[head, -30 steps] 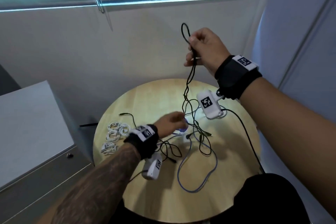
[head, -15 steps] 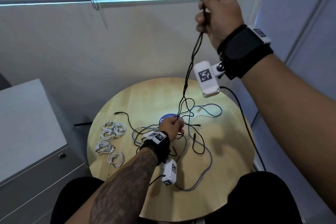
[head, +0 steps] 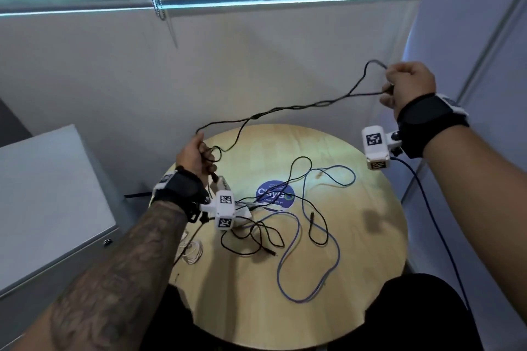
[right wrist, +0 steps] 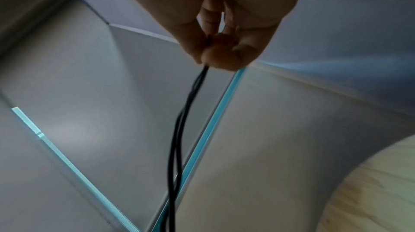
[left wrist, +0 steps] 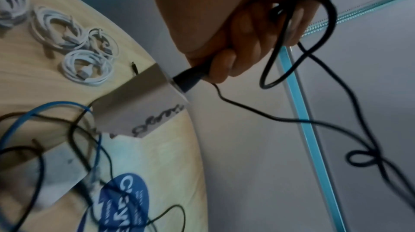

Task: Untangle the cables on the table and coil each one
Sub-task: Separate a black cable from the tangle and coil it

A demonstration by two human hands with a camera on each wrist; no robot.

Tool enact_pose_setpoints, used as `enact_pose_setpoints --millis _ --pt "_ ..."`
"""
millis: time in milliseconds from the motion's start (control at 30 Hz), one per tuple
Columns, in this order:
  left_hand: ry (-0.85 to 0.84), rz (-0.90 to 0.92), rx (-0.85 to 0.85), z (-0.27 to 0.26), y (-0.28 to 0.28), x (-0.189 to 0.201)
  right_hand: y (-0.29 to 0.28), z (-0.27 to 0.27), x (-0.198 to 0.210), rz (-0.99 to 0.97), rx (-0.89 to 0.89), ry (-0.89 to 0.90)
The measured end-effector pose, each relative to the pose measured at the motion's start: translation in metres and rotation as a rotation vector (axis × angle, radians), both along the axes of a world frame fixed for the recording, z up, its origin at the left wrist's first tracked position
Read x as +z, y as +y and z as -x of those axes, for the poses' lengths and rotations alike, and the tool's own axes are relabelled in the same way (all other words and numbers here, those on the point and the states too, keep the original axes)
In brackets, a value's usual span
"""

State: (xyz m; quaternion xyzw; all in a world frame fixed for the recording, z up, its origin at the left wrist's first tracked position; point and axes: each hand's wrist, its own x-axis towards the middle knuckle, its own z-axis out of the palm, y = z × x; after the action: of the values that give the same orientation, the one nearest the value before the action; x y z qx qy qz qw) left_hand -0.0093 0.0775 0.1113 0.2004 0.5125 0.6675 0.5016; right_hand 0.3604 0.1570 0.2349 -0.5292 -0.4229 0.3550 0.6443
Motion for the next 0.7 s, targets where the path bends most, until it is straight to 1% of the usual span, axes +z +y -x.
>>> enact_pose_setpoints --millis 67,167,200,267,367,400,433,467,533,567,600,633,700 --pt "-0.022 -0.010 0.017 0.015 0.000 0.009 0.004 -0.010 -0.015 0.043 -0.049 -0.024" --pt "-0.035 -0.007 0.057 0.035 -0.001 0.017 0.005 -0.026 -0.036 0.141 -0.110 -0.122" --pt "-0.037 -0.005 0.073 0.040 -0.002 0.020 0.006 -0.033 -0.044 0.172 -0.130 -0.182" --pt "-0.041 -0.003 0.103 0.048 -0.003 0.023 0.004 -0.043 -0.062 0.184 -0.149 -0.357" --pt "-0.040 -0.001 0.142 0.055 -0.001 0.028 -0.009 -0.046 -0.085 0.194 -0.086 -0.658" --pt "-0.034 0.002 0.146 0.056 0.000 0.029 -0.013 -0.046 -0.092 0.217 -0.064 -0.701" --pt "-0.025 0.007 0.146 0.055 0.000 0.030 -0.015 -0.045 -0.098 0.260 -0.059 -0.668" --pt "-0.017 0.012 0.146 0.055 0.001 0.030 -0.017 -0.043 -0.103 0.319 -0.042 -0.534" --pt "-0.016 0.024 0.155 0.058 0.004 0.031 -0.018 -0.039 -0.109 0.400 0.027 -0.113" --pt "-0.022 0.032 0.167 0.061 0.006 0.031 -0.019 -0.036 -0.109 0.402 0.056 -0.002" --pt "-0.028 0.041 0.181 0.065 0.007 0.032 -0.020 -0.034 -0.110 0.377 0.094 0.002" --pt "-0.028 0.051 0.197 0.069 0.009 0.033 -0.023 -0.032 -0.111 0.348 0.120 -0.079" --pt "-0.015 0.067 0.233 0.079 0.014 0.035 -0.030 -0.029 -0.111 0.322 0.110 -0.344"
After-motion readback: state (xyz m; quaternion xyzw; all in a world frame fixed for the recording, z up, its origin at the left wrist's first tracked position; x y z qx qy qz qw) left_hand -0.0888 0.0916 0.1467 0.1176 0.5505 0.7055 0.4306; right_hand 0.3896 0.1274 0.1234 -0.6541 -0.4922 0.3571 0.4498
